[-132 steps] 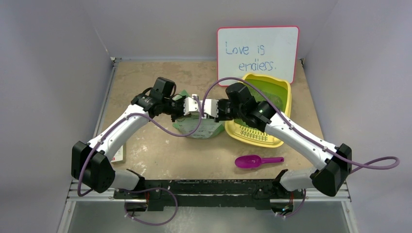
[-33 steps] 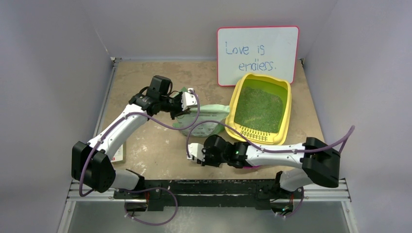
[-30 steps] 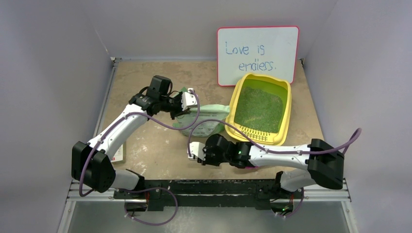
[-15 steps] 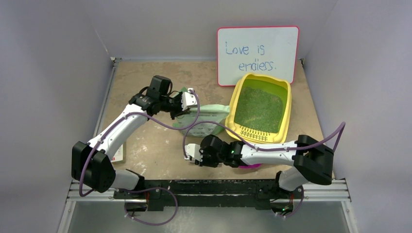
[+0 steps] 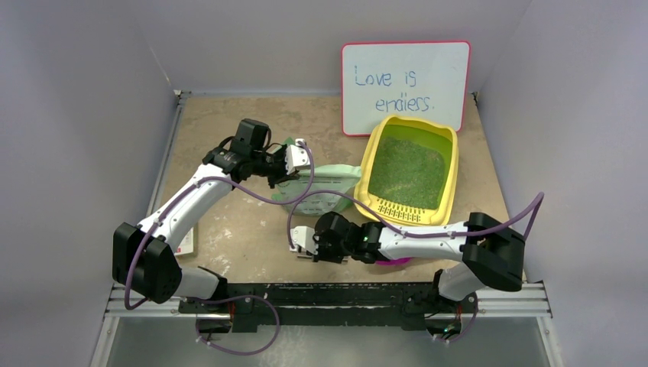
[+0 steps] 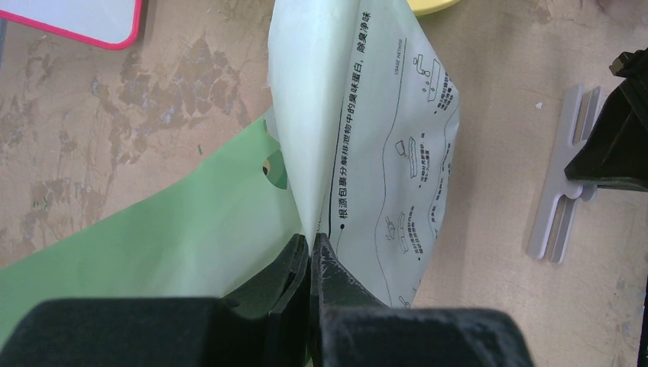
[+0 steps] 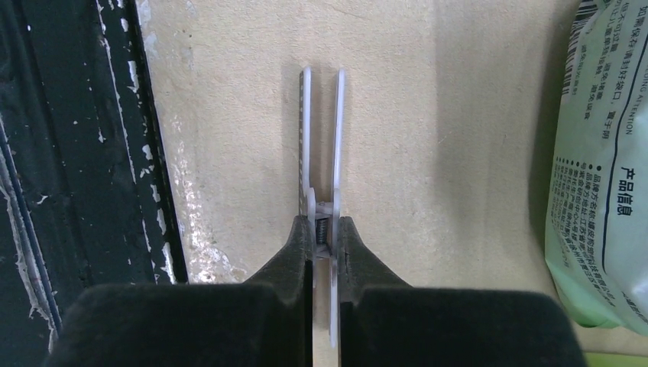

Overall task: Fill the litter box with clean litter
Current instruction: Adjust the clamp at the center of the board.

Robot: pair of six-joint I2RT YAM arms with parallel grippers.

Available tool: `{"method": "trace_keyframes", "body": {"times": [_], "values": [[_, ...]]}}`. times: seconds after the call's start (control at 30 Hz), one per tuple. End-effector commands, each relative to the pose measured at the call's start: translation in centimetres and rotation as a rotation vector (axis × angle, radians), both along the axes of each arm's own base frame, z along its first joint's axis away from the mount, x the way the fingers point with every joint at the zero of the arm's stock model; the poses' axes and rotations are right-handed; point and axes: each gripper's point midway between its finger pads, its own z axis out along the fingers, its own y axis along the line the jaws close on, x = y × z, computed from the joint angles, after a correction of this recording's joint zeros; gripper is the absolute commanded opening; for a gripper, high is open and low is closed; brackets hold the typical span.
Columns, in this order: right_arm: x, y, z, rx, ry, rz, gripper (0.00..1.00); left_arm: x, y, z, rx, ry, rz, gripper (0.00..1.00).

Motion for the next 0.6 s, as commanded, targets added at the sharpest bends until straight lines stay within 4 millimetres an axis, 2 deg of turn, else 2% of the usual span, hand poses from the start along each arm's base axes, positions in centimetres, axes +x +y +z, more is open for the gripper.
{"method": "trace_keyframes", "body": {"times": [0.0,0.17,0.27,0.43,0.57], "values": [[-0.2,0.9,1.8,0.051,-0.008,0.017,0.00,1.8,0.1,2.3,-0.046,-0.090,0.018,0.00],[-0.4,0.2,3.5,0.085,-0.014,0.007,0.00,1.7,0.1,2.3,-0.048,-0.089,0.014,0.00],[0.2,-0.7,5.7,0.119,-0.060,-0.030,0.00,1.7,0.1,2.4,-0.049,-0.088,0.013,0.00],[2.2,-4.3,10.5,0.132,-0.201,-0.131,0.00,1.7,0.0,2.3,-0.050,-0.085,0.009,0.00],[6.1,-8.4,14.6,0.174,-0.293,-0.275,0.00,1.5,-0.1,2.4,-0.050,-0.079,-0.001,0.00]]}}
